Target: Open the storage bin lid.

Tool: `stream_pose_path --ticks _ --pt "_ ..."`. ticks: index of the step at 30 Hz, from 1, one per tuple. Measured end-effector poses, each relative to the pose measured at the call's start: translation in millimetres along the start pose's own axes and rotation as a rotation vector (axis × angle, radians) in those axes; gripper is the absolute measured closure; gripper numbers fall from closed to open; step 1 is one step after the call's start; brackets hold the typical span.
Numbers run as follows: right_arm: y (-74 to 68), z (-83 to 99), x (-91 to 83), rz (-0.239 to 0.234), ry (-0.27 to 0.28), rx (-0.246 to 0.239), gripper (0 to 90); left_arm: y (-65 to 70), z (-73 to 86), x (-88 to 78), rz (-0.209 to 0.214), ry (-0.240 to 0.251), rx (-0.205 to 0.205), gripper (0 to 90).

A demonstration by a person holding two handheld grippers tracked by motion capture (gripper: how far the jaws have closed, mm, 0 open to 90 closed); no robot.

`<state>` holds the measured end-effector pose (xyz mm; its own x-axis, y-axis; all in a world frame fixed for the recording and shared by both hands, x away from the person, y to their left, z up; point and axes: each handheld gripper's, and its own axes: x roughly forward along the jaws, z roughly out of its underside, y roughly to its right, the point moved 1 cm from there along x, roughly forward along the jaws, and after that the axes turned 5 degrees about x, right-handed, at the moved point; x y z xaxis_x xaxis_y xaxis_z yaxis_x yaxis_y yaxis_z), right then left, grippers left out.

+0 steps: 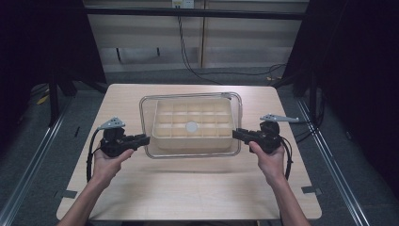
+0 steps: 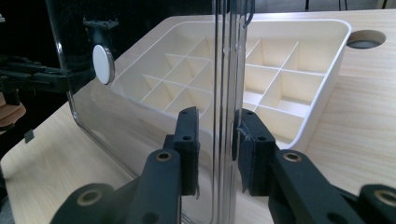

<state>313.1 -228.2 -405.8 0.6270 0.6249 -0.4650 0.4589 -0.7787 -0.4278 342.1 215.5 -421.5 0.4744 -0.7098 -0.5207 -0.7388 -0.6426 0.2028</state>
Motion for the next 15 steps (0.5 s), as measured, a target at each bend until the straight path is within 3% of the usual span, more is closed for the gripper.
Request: stream_pose_path --ticks 15 --pt "-3.0 21.6 -14.4 -0.002 -0.014 0.031 72.1 16.2 9.3 -7.2 0.027 -0.015 0.017 74.7"
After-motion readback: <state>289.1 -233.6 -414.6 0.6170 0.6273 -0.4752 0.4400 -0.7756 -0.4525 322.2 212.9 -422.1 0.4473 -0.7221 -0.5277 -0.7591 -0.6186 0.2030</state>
